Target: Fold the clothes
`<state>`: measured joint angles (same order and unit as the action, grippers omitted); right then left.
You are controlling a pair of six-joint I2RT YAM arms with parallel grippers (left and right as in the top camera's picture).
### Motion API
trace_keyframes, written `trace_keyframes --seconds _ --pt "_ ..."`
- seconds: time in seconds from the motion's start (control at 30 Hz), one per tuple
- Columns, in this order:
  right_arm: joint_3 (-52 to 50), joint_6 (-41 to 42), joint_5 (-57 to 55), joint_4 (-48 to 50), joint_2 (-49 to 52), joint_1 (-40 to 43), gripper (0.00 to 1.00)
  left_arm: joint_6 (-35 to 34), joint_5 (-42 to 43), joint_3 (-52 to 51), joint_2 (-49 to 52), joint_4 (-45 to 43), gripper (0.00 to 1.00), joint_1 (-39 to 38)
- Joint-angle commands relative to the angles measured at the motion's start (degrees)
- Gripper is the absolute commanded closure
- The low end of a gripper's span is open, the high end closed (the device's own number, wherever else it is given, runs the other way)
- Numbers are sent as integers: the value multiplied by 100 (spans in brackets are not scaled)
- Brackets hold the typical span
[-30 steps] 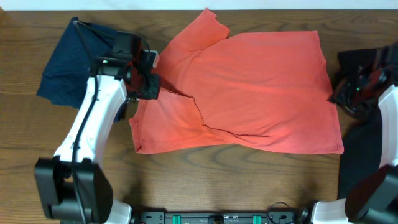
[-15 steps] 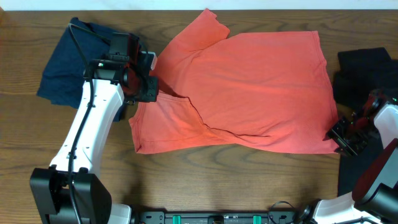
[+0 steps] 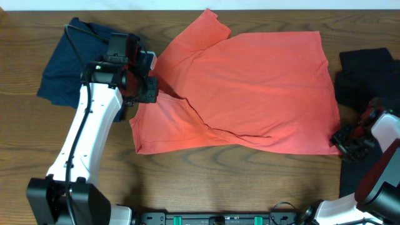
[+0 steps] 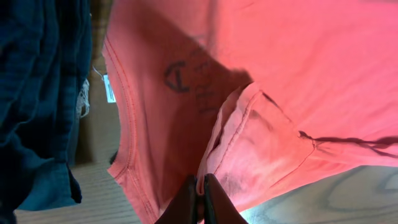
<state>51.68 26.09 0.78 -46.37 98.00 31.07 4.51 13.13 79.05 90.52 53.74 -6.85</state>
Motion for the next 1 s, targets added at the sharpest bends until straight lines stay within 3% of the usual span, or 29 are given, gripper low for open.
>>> trace_keyframes --seconds 0.0,0.03,0.2,0.4,0.57,0.83,0.97 --pt "-146 323 -96 127 -11 59 63 -26 -70 83 -118 22 94 4" --pt "-131 321 -37 162 -15 59 66 -26 -70 83 -118 26 94 4" --pt "293 289 214 -76 -20 68 99 -24 -74 85 -190 122 94 4" --pt "1519 -391 267 -1246 -129 61 99 -28 -496 264 -542 553 94 4" --pt "2334 -409 308 -2013 -205 35 99 -28 -546 269 -807 645 94 4" --pt "2428 -791 2037 -1283 -210 -22 99 -24 -551 269 -822 728 94 4" --pt "2428 -682 2111 -944 -210 -127 99 0 -551 269 -822 715 94 4"
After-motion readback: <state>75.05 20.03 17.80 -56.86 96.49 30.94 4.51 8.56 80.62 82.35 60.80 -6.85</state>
